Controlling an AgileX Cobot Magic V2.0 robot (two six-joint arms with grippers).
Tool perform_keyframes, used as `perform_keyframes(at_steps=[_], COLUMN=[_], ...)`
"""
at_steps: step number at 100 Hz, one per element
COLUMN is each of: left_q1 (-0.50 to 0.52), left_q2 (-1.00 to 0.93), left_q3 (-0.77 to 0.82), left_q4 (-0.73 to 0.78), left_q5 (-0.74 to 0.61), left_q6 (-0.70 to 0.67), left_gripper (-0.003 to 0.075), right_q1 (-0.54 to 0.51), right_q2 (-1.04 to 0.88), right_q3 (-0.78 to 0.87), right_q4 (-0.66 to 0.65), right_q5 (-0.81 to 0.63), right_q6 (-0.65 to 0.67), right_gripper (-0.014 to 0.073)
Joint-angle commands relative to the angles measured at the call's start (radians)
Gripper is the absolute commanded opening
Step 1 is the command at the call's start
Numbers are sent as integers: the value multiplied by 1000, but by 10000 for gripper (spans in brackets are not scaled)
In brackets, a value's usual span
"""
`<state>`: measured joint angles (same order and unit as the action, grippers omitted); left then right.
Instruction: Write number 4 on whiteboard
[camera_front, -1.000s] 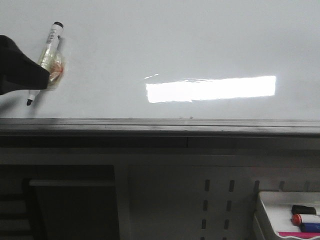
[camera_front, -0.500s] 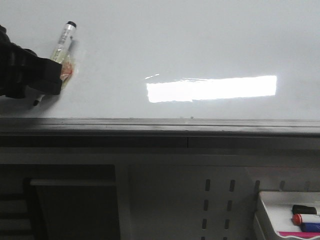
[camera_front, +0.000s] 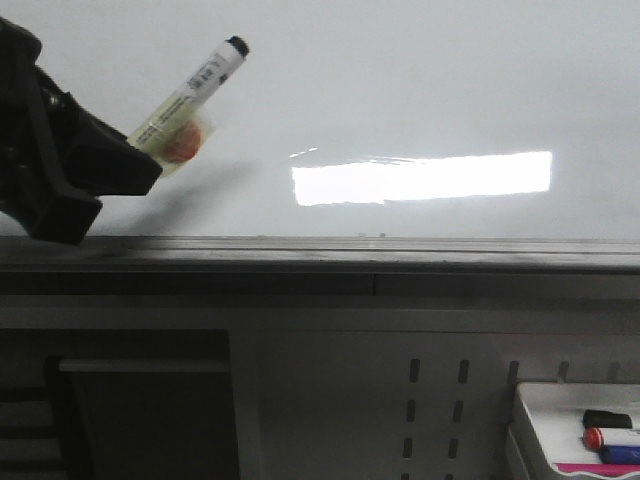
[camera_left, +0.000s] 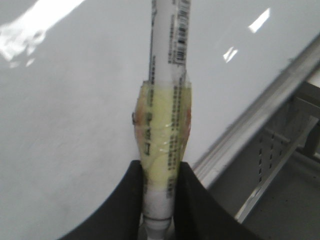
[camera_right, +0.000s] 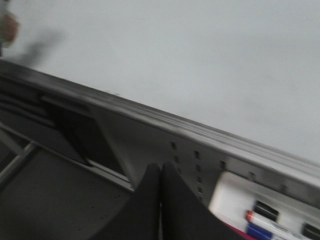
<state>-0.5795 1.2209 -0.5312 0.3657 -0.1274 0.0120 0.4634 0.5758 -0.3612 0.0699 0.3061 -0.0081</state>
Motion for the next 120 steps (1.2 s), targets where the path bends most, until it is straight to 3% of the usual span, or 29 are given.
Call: perform_keyframes(at_steps=[1,11,28,35,78,88,98,102,109,120], left_q1=[-49,-110,-184,-201,-221,-221,-221,-221,-221,-216], left_q2=[-55,-87,-121,-132,-151,-151,-151,-151,-151,-160], left_q3=[-12,13,57,67,73,73,73,73,73,72], left_q4=[110,199,269,269,309,309,309,309,307,278], left_q5=[-77,-136,-220,-241,-254,-254,-246,-244,-246,-244], left_q6=[1,1,1,1,1,1,1,1,1,1], left_gripper=[-20,-20,-20,-20,-20,-20,-19,-13,48,262], right_q1=[116,255,409,430,470,470,470,470,470,470], right_q2=[88,173,285,324,476,479,479,479,479,479], right_q3=[-95,-183,-302,-337,-424,-424,-424,-424,-424,-424], right_q4=[2,-3,-30,-32,-35,-35,-40,-40,-41,-51], right_q5=[-125,-130,-126,-126,-169,-156,-155,-153,-143,-116], right_q6=[-11,-11,-11,-11,-11,-11,-11,-11,-11,-11], right_gripper=[-62,16,397,454,379,207,-71,-62,-64,-64])
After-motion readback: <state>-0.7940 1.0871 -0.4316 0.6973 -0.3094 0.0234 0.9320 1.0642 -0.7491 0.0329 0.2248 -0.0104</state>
